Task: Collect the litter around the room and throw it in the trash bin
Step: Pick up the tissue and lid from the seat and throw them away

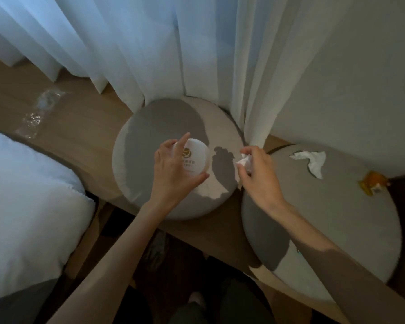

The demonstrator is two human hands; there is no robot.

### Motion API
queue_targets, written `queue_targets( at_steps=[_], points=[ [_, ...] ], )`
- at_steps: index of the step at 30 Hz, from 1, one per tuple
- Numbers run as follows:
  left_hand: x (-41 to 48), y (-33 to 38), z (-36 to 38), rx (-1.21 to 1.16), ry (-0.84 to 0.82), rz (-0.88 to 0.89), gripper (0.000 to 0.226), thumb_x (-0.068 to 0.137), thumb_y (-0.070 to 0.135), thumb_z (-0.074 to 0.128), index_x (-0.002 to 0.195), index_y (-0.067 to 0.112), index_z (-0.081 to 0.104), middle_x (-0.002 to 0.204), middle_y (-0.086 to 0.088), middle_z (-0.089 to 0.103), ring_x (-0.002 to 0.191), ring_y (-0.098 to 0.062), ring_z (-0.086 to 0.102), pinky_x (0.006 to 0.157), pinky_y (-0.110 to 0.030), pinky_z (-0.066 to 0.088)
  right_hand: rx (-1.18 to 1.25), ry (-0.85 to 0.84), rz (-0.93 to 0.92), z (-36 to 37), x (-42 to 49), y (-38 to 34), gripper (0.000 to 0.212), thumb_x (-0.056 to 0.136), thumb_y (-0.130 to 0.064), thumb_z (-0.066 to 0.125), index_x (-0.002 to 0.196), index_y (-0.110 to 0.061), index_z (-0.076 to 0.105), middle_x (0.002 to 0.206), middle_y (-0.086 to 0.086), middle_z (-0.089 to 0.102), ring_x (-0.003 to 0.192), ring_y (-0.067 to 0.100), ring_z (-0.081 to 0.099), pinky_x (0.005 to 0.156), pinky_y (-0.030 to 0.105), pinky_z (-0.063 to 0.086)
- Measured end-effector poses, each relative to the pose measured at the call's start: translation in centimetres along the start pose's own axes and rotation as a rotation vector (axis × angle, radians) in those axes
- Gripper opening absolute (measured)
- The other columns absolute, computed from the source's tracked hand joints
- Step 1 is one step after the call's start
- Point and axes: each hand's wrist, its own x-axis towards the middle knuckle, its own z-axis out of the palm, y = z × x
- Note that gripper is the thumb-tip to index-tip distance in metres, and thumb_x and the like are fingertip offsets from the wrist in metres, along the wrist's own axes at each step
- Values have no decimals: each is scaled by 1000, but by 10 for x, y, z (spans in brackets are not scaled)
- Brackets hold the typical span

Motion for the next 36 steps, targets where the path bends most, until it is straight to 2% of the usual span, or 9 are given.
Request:
queue_targets(
  at_steps=[4,10,13,18,20,22,26,30,36],
  points=[
    [-48,16,-4,-1,-25,71,94,66,45,77,144,30,26,138,-9,30,126,-27,30,103,-33,27,-98,30,-44,-18,-56,4,31,95,-17,53,126,-14,49,126,3,53,119,14,43,90,11,25],
    [-138,35,0,30,-61,186,96,66,46,77,144,31,22,138,-10,26,125,-27,29,102,-35,29,-165,126,5,-33,-167,13,30,95,-18,52,125,-14,51,125,2,54,120,16,44,93,12,24],
    [-191,46,6,54,-105,290,100,65,47,79,145,24,24,138,-13,28,123,-29,32,95,-28,27,-191,171,82,-41,-229,13,28,95,-20,53,123,-17,51,126,0,54,121,14,44,92,15,27],
    [-264,78,16,67,-118,491,99,63,64,66,139,7,40,125,-22,46,108,-32,50,88,-35,44,-179,196,216,-67,-328,13,30,96,-22,52,126,-20,48,129,-2,52,122,13,42,97,21,36],
    [-289,94,20,26,-132,527,96,64,65,63,140,11,40,127,-18,44,111,-30,46,87,-33,45,-167,204,254,-77,-364,13,31,96,-21,52,127,-19,47,131,-3,51,123,11,41,96,17,33],
    [-316,111,23,-19,-216,517,94,65,60,68,143,20,34,134,-12,35,121,-26,36,94,-30,36,-169,231,290,-85,-399,16,32,96,-20,53,127,-17,48,130,-2,52,123,11,42,93,14,28],
    [-370,139,36,11,-380,450,96,69,47,76,145,34,21,142,0,19,131,-21,18,107,-36,28,-152,305,376,-91,-474,26,32,95,-20,54,127,-17,48,128,-2,53,123,12,44,94,15,30],
    [-439,152,52,27,-418,456,96,68,44,78,145,35,21,142,-1,21,132,-22,18,109,-40,30,-76,386,471,-91,-553,35,37,94,-17,56,130,-17,47,131,-2,52,125,13,45,96,17,36],
    [-555,145,64,61,-440,519,98,66,45,80,144,34,23,141,-2,24,132,-22,21,105,-39,32,9,416,550,-81,-669,41,35,94,-17,56,128,-18,48,129,-1,53,123,13,46,92,17,35]
  ],
)
